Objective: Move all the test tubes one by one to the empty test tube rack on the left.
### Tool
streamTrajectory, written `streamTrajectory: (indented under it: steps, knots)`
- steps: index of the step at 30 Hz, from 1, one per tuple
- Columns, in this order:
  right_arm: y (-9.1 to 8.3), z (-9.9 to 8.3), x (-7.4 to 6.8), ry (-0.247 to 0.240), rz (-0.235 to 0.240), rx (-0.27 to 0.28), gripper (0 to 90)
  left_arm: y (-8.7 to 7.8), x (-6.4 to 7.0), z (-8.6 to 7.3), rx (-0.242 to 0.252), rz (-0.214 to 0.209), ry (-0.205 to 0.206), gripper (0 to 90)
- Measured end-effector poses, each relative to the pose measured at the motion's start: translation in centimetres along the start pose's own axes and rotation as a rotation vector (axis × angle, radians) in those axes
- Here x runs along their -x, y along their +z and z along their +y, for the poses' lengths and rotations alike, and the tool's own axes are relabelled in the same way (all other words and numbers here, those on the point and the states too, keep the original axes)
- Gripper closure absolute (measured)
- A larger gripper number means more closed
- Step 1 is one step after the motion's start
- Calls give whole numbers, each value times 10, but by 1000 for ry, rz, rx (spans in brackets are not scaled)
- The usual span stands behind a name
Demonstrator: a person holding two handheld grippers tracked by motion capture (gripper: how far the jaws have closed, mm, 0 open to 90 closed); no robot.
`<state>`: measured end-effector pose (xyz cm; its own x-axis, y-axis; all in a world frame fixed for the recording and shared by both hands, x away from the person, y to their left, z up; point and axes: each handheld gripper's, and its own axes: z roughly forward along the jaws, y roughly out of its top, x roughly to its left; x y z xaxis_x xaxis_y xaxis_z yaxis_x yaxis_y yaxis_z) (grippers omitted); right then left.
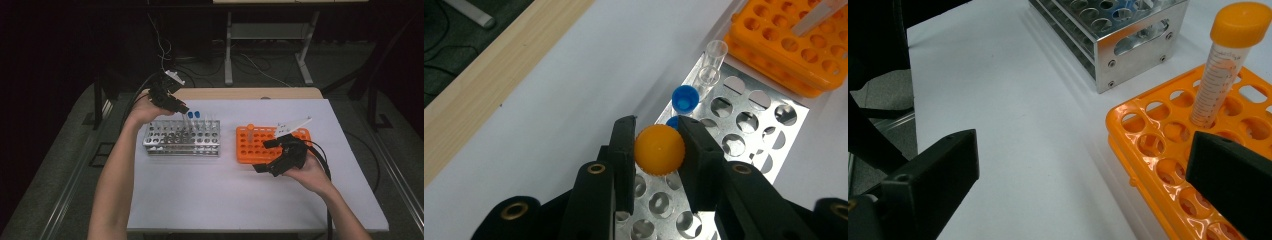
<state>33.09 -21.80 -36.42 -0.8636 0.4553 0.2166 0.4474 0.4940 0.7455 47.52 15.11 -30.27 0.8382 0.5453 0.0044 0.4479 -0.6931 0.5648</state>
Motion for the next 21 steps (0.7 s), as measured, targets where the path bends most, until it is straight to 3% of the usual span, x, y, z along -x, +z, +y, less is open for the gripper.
streamTrajectory:
  steps: [15, 21]
  knots:
    - [2, -6, 3, 14, 1, -1, 2, 14, -3, -7, -12, -34, -24, 676]
    - [2, -6, 4, 15, 1, 0, 2, 6, -1, -6, 13, -36, -56, 583]
